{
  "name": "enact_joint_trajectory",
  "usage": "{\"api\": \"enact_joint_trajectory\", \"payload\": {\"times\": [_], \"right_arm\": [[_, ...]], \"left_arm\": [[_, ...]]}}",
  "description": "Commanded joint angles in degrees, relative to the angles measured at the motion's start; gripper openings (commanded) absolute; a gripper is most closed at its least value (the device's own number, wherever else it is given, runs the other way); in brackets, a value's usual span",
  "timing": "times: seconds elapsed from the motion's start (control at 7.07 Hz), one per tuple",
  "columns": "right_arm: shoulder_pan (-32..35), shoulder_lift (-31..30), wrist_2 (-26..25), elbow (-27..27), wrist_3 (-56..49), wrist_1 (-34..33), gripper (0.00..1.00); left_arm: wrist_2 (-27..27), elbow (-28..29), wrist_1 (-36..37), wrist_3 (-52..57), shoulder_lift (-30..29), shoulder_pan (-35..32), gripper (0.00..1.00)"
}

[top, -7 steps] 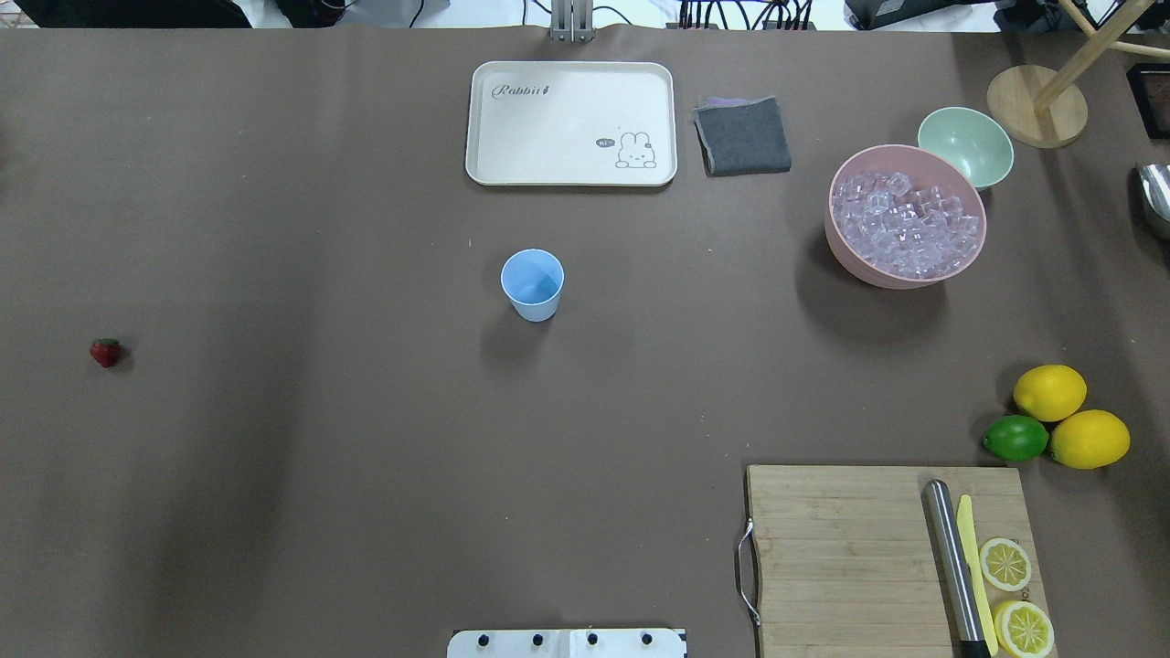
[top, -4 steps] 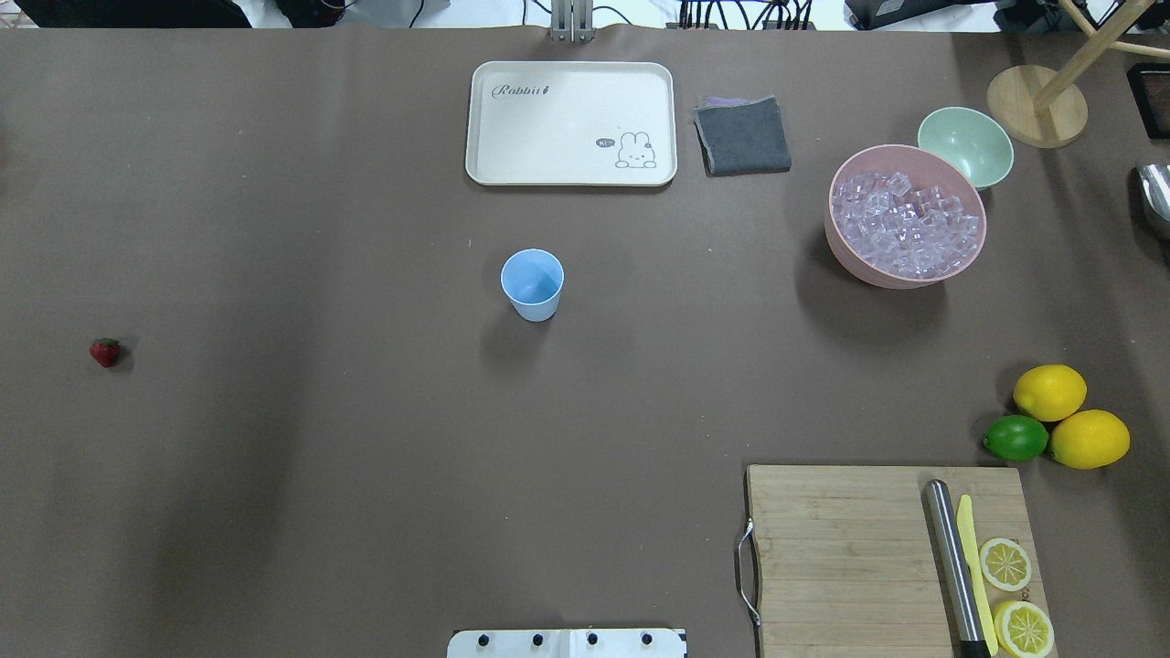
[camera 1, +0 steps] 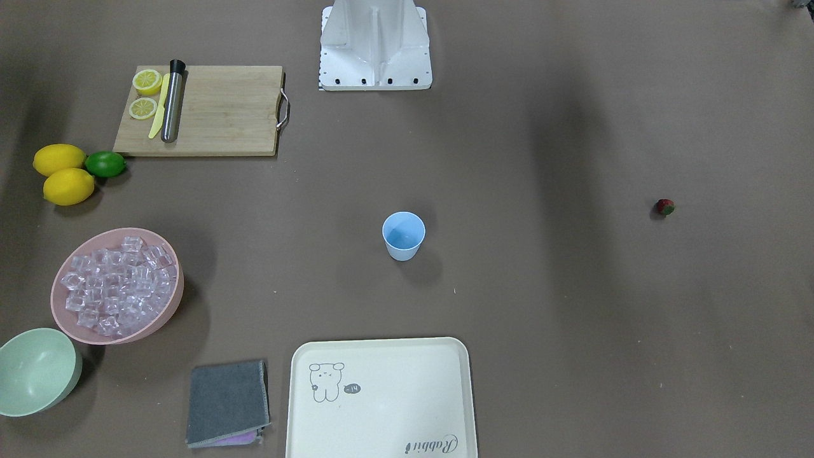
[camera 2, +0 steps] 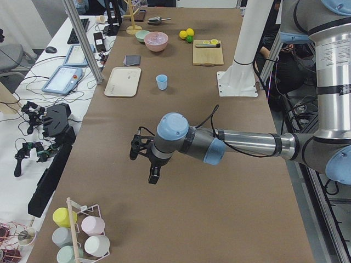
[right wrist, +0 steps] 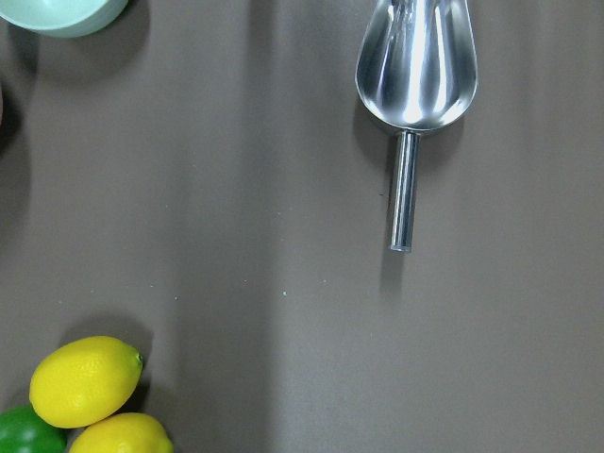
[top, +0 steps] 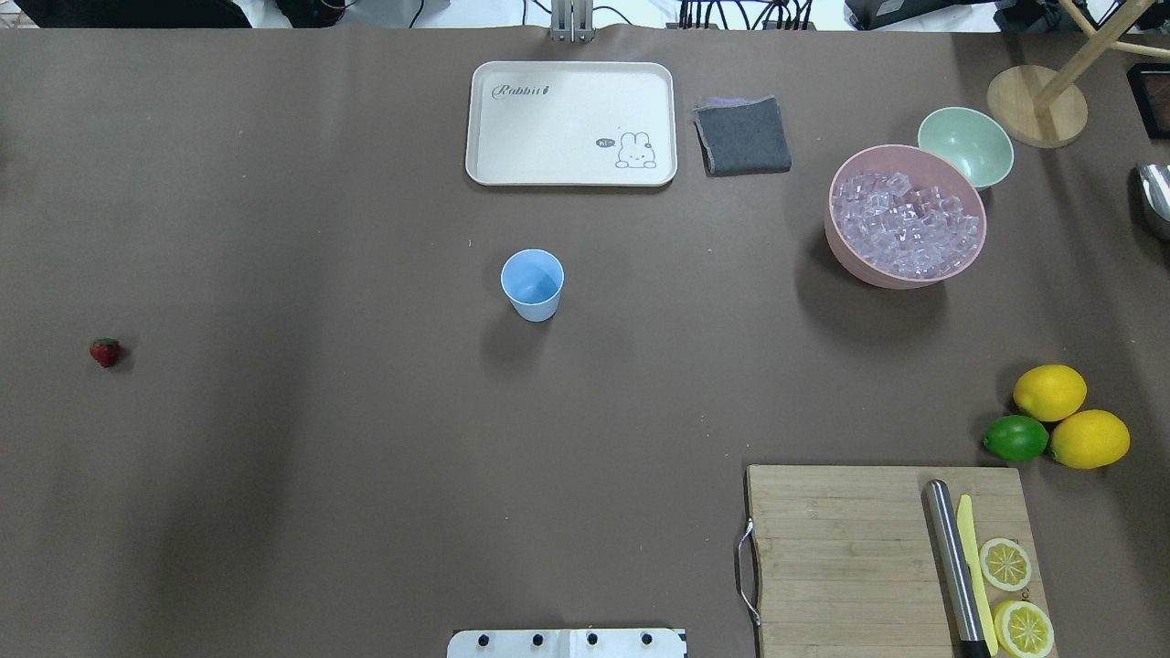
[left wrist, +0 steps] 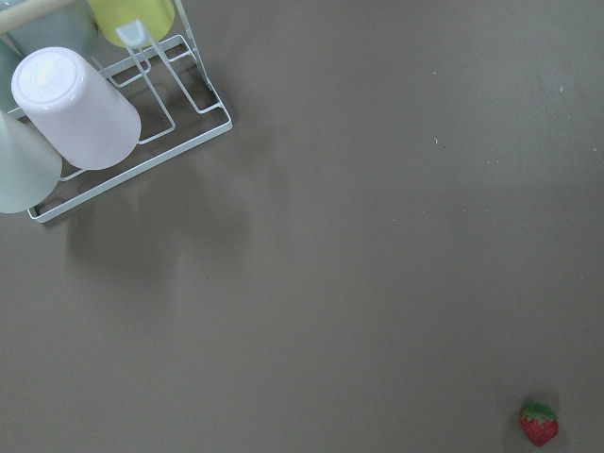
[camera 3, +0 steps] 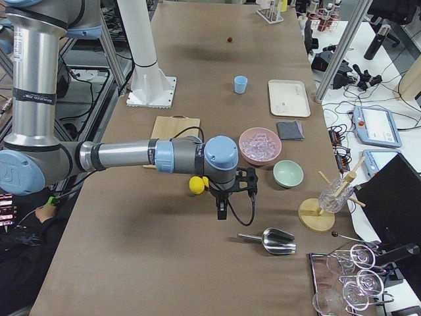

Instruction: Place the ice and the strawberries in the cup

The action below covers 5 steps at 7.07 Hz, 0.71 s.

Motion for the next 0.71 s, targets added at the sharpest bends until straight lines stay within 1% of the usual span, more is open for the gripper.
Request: {"api": "enact_joint_trajectory", "payload": {"times": [0.0, 0.57], "right_arm": [[0.0, 0.43, -0.06, 0.01, 0.0, 0.03, 0.99], [0.0, 1.32, -0.06, 0.01, 0.0, -0.15, 0.99]], "left_arm": [[0.06, -0.21, 0.0, -0.04, 0.07, -0.08, 0.98], [0.14, -0.21, 0.0, 0.05, 0.16, -0.08, 0.98]]}}
